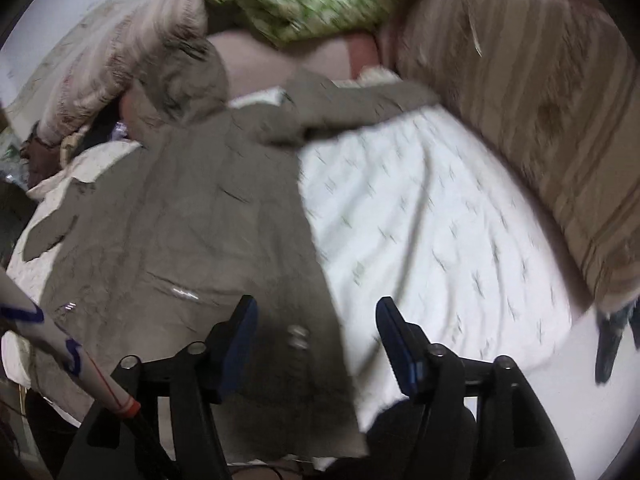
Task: Fold large clothes
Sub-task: 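Grasp the jacket sleeve cuff with the left gripper, then fold the held sleeve across the jacket body with the left gripper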
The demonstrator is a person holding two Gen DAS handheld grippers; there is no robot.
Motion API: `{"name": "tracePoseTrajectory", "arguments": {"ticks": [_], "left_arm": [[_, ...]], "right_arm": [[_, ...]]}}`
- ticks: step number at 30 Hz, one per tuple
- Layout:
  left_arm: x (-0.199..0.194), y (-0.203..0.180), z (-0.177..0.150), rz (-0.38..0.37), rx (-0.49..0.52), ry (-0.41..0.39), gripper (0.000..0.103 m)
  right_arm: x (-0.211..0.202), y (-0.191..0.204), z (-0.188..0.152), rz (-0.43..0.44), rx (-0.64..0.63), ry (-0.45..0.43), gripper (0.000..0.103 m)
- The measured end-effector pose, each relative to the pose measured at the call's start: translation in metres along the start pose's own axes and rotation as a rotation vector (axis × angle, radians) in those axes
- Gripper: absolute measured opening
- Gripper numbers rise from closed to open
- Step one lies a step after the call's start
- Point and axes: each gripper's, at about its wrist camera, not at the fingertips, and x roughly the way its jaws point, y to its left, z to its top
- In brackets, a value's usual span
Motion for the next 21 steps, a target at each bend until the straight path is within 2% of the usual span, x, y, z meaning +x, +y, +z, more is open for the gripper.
{"name": "tracePoseTrajectory", "arguments": {"ticks": [2, 5, 9, 12, 16, 19, 21], "left_arm": [[0.006, 0.008, 0.012, 0.005, -0.023, -0.004, 0.060], [0.020, 0.023, 0.031, -0.003, -0.057, -0.004, 0.063], [0.052, 0.045, 0.058, -0.014, -0.125, 0.024, 0.064], [0.087, 0.068, 0.082, -0.070, -0.210, 0.063, 0.063], [0.135, 0.102, 0.113, -0.111, -0.339, 0.085, 0.063], [0.179, 0.131, 0.134, -0.205, -0.470, 0.124, 0.063], [0.206, 0.146, 0.146, -0.254, -0.545, 0.146, 0.063]], "right_arm": [[-0.001, 0.021, 0.008, 0.045, -0.035, -0.016, 0.077], [0.012, 0.062, 0.019, 0.109, -0.091, -0.011, 0.077], [0.040, 0.109, 0.021, 0.151, -0.143, 0.031, 0.078], [0.064, 0.141, 0.018, 0.157, -0.189, 0.065, 0.078], [0.080, 0.170, 0.010, 0.174, -0.244, 0.065, 0.078], [0.085, 0.179, 0.008, 0.197, -0.250, 0.065, 0.078], [0.089, 0.180, 0.010, 0.182, -0.246, 0.063, 0.078]]}}
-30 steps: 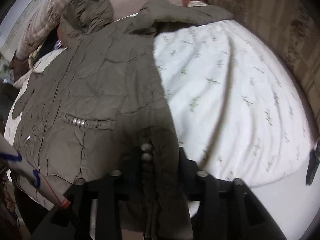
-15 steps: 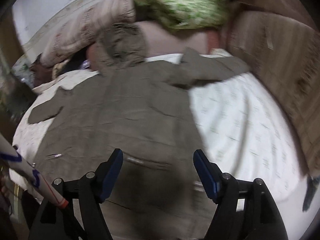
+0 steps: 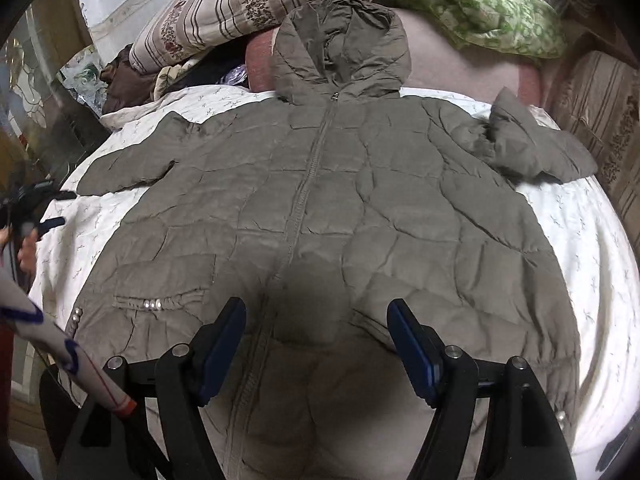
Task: Fold large clothes
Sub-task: 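Fold the held sleeve across the jacket body with the left gripper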
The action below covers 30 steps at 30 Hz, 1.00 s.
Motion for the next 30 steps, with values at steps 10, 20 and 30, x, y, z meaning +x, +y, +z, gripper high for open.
{"name": "tracePoseTrajectory", "arguments": {"ticks": [10, 20, 30], "left_arm": [[0.073, 0.019, 0.067, -0.120, -0.161, 0.022, 0.063], [0.082, -0.010, 0.087, -0.004, -0.109, 0.045, 0.022], [-0.007, -0.133, 0.042, -0.184, 0.124, -0.012, 0.012]], "right_arm": [[0.031, -0.019, 0.010, -0.054, 0.110, 0.057, 0.078], [0.047, -0.030, 0.006, -0.075, 0.135, 0.085, 0.078], [0.014, -0.053, 0.005, -0.038, 0.182, 0.013, 0.078]]}}
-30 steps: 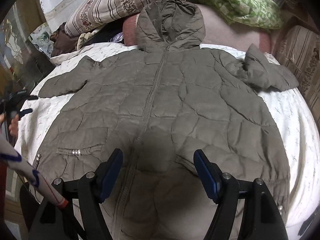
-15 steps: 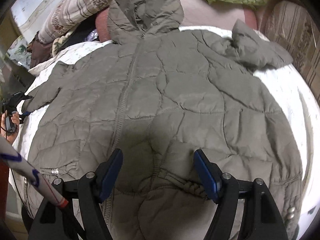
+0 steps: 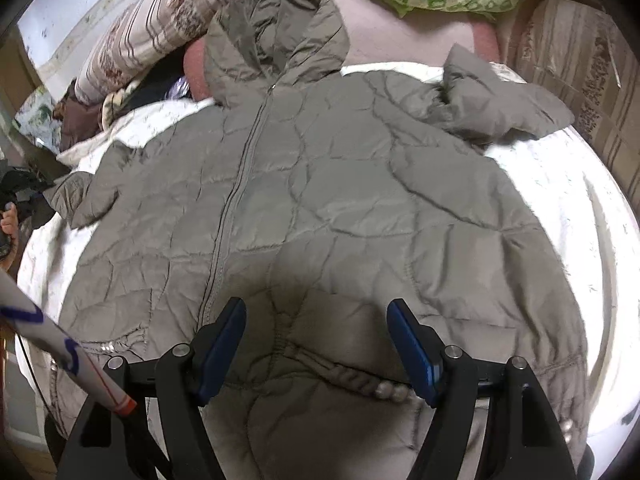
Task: Fold large clothes
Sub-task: 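Fold the held sleeve across the jacket body with the left gripper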
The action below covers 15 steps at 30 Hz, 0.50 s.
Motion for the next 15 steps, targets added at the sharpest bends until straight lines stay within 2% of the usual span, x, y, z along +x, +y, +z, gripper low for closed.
{"name": "tracePoseTrajectory", "arguments": {"ticks": [2, 5, 10, 11, 15], "left_arm": [[-0.003, -0.039, -0.019, -0.058, 0.071, 0.027, 0.012], [0.010, -0.096, -0.054, -0.126, 0.171, 0.109, 0.012], [0.044, -0.172, -0.149, -0.175, 0.344, 0.239, 0.012], [0.054, -0.184, -0.171, -0.161, 0.377, 0.268, 0.013], [0.089, -0.209, -0.242, -0.035, 0.522, 0.333, 0.037]], "right_arm": [[-0.009, -0.007, -0.001, 0.001, 0.008, -0.013, 0.078], [-0.020, -0.020, -0.002, 0.003, 0.041, -0.029, 0.078], [-0.036, -0.050, -0.008, 0.000, 0.116, -0.043, 0.078], [-0.038, -0.055, -0.009, -0.005, 0.127, -0.043, 0.078], [-0.047, -0.075, -0.013, -0.031, 0.147, -0.045, 0.078]]}}
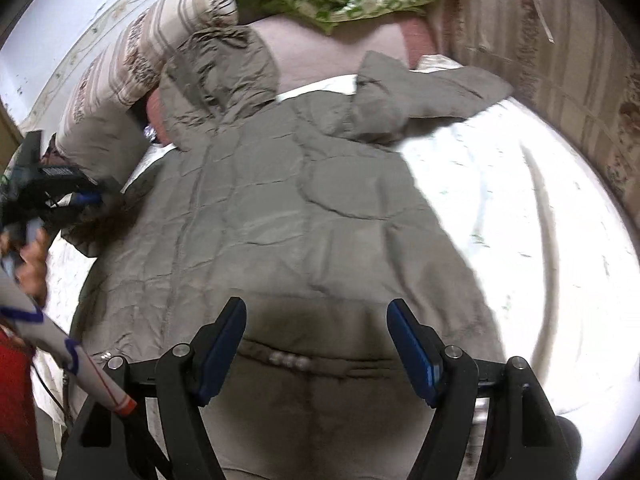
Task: Fold large clothes
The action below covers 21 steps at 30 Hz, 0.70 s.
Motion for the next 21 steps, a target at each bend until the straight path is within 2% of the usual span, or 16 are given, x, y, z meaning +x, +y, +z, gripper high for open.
{"name": "tracePoseTrajectory", "arguments": {"ticks": [2, 4, 7, 9, 11, 14, 18, 21], "left_arm": [[0.019, -0.014, -0.020, -0.004, 0.031, 0.059, 0.038], [0.021, -0.022, -0.034, -0.021, 0.047, 0.075, 0.038], [-0.001, -0.030, -0.061, -0.044, 0.098, 0.039, 0.040], [-0.024, -0.035, -0.082, -0.041, 0.146, -0.013, 0.043], [-0.045, -0.032, -0.097, 0.004, 0.173, -0.063, 0.046], [-0.067, -0.011, -0.105, 0.112, 0.149, -0.139, 0.051], [-0.093, 0.031, -0.122, 0.212, 0.043, -0.224, 0.051], [-0.097, 0.051, -0.129, 0.249, -0.016, -0.247, 0.051]], "right_arm": [[-0.003, -0.008, 0.002, 0.008, 0.014, 0.000, 0.078], [-0.004, -0.013, 0.005, 0.022, 0.026, 0.003, 0.078], [-0.001, -0.013, 0.014, 0.051, 0.033, 0.009, 0.078], [0.004, -0.008, 0.021, 0.077, 0.023, 0.016, 0.078], [0.014, 0.004, 0.031, 0.108, 0.004, 0.029, 0.078], [0.037, 0.025, 0.047, 0.159, -0.019, 0.055, 0.078], [0.084, 0.055, 0.073, 0.190, -0.020, 0.094, 0.078], [0.130, 0.082, 0.093, 0.173, -0.026, 0.143, 0.078]]}}
